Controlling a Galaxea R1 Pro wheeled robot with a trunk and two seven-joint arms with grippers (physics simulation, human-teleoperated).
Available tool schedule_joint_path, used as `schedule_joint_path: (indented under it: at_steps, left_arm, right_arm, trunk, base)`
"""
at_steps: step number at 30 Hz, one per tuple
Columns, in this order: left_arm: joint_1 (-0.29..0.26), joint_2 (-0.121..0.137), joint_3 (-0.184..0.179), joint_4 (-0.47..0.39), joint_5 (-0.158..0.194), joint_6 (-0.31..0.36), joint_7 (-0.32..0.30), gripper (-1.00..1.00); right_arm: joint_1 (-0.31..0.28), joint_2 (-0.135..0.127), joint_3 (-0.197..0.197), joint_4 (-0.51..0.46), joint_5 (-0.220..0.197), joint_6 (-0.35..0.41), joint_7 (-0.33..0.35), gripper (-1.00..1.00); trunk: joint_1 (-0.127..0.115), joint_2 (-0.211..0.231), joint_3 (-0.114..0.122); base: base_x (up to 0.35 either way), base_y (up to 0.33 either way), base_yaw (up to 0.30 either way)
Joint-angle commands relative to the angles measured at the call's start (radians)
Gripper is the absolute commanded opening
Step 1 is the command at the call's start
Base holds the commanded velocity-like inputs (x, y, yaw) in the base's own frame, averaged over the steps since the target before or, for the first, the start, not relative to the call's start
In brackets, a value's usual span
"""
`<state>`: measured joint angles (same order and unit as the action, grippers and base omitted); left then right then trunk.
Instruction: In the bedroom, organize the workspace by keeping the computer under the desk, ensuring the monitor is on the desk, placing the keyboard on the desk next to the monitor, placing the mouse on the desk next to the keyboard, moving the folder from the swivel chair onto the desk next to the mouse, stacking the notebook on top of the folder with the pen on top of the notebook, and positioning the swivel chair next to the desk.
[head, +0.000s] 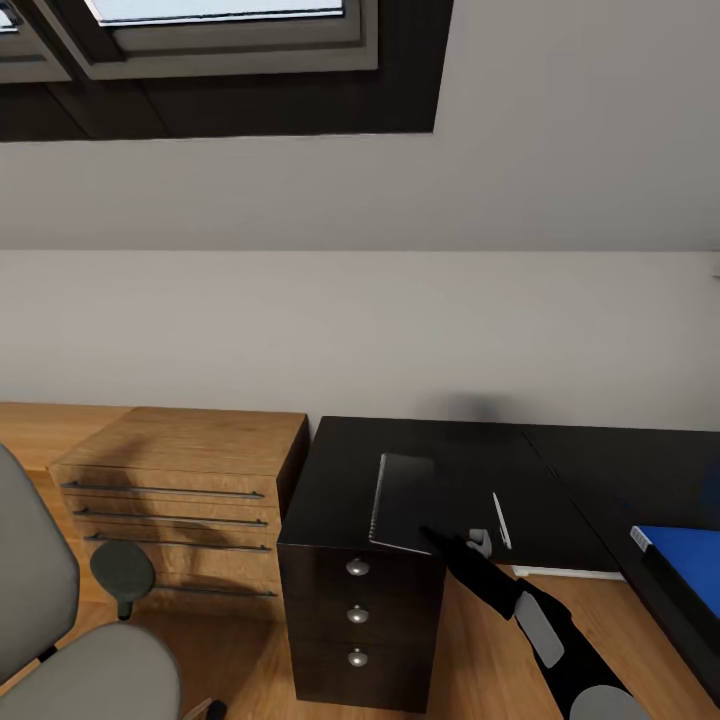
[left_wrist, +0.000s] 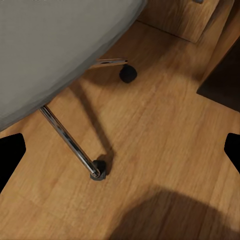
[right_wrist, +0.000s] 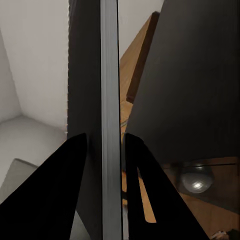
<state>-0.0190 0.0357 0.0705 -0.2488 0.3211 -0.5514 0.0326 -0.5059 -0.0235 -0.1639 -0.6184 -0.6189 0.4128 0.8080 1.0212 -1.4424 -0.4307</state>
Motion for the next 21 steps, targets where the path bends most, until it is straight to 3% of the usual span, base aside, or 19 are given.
schedule_joint_path:
  at_steps: [1,21]
  left_arm:
    - [-0.001,0.000,0.003,0.000,-0.006,-0.002,0.003,1.00]
    - [-0.001,0.000,0.005,0.000,-0.006,-0.002,0.003,1.00]
  right_arm:
    - [-0.001,0.000,-0.001,0.000,-0.008,0.009,-0.003,-1.00]
    - [-0.001,0.001,0.000,-0.001,-0.010,0.013,-0.022,-1.00]
  trunk:
    - [0.000,-0.001,-0.001]
    - [0.000,-0.001,0.000]
  base:
    - [0.000,0.000,-0.040]
    - [0.000,-0.007,-0.219]
